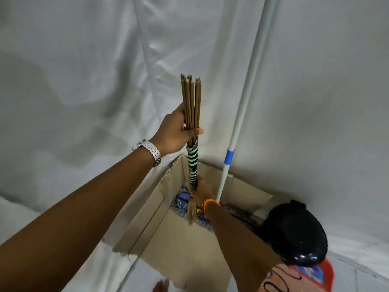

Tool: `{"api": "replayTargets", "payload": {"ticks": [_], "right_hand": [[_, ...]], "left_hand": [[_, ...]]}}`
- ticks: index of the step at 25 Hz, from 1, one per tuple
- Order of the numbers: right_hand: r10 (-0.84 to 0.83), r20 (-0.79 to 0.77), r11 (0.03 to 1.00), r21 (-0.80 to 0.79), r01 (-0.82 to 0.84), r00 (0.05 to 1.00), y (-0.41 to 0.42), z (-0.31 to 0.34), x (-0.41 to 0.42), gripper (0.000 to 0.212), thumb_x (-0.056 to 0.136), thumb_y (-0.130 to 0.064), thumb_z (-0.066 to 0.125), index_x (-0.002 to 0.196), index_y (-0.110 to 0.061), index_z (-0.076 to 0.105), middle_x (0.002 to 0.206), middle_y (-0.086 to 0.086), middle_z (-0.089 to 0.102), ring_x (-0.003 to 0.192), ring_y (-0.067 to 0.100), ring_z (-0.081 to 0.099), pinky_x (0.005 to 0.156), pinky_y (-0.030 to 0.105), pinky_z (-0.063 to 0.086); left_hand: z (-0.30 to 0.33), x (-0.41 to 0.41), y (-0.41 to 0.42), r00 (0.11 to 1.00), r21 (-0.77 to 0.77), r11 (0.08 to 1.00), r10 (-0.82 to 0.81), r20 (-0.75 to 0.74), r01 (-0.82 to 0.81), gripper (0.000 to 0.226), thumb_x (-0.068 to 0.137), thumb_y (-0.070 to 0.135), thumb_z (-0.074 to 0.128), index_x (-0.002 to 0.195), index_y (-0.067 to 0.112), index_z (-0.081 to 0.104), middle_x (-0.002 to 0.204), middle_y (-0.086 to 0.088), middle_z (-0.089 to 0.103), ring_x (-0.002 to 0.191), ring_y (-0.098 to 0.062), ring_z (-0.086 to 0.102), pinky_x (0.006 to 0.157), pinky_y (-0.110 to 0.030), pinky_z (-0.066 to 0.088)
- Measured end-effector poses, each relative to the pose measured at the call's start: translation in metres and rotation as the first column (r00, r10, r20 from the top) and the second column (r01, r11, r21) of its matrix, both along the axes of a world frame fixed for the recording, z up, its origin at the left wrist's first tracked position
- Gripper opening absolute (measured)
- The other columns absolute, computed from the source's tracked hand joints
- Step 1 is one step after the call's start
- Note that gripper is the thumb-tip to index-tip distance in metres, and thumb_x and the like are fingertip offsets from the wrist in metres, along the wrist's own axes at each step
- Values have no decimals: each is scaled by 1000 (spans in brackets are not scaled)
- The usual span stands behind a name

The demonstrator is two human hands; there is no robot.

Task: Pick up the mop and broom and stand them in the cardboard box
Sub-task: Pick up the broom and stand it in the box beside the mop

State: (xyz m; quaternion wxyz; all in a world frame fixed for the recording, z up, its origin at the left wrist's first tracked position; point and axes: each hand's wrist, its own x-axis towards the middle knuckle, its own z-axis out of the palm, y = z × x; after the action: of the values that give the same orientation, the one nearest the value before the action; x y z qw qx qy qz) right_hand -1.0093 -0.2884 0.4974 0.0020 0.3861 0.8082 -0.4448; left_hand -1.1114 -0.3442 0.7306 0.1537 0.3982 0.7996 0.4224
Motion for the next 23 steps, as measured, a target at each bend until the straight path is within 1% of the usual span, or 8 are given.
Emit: {"api": "replayTargets", "payload": {"ticks": [5,8,10,12,14,16,19,23], "right_hand": [[-139,19,989,-55,140,990,9,-146,-89,26,92,-10,54,117,-7,60,105,21,71,92,35,64,69,27,37],[-190,37,980,-58,192,981,4,-198,-110,27,92,-4,48,118,-5,57,103,19,68,82,24,54,69,26,40],[-205,90,975,-63,211,975,10,-219,-131,26,94,-6,46,118,-1,55,102,16,63,84,25,54,66,20,41],[-205,73,977,-52,209,976,27,-225,-155,27,92,-4,48,119,-2,54,112,20,63,91,32,59,70,27,43],[-199,78,979,-20,201,977,44,-251,-186,30,87,1,52,117,2,53,115,26,60,99,41,59,78,38,47],[-193,113,980,-13,196,975,58,-269,-204,30,85,2,55,115,4,54,116,26,61,103,41,60,82,40,49],[-151,147,987,-30,157,977,69,-281,-217,30,87,-2,57,117,2,56,115,24,66,106,38,62,83,35,50],[-198,158,971,-102,215,967,71,-292,-227,32,91,-8,57,121,2,51,117,26,65,109,40,61,87,39,50]], "left_hand": [[-151,-101,28,995,-77,992,-101,-22,99,21,88,24,74,103,9,71,94,-2,75,85,-16,75,85,-41,62],[-204,-133,30,990,-82,986,-141,13,142,22,87,22,75,104,8,71,98,-7,76,86,-19,76,83,-44,64],[-230,-154,33,991,-65,989,-135,-8,135,24,86,21,76,106,8,72,100,-6,76,87,-18,76,83,-43,64],[-239,-167,36,990,-59,992,-117,-82,112,23,86,25,76,100,8,72,95,-5,76,83,-16,75,82,-42,64],[-266,-186,50,966,-113,992,-83,-243,57,27,86,35,74,94,11,68,86,-3,76,77,-16,73,80,-40,62],[-285,-198,58,936,-110,994,-20,-352,-20,36,84,39,76,105,12,64,89,-3,78,76,-18,74,79,-33,59],[-293,-199,59,906,-33,998,40,-421,-60,45,82,28,80,120,10,63,100,-4,78,78,-18,75,78,-22,51],[-298,-203,56,899,2,999,36,-437,-39,35,85,18,77,117,12,67,98,-5,77,73,-14,72,71,-17,50]]}}
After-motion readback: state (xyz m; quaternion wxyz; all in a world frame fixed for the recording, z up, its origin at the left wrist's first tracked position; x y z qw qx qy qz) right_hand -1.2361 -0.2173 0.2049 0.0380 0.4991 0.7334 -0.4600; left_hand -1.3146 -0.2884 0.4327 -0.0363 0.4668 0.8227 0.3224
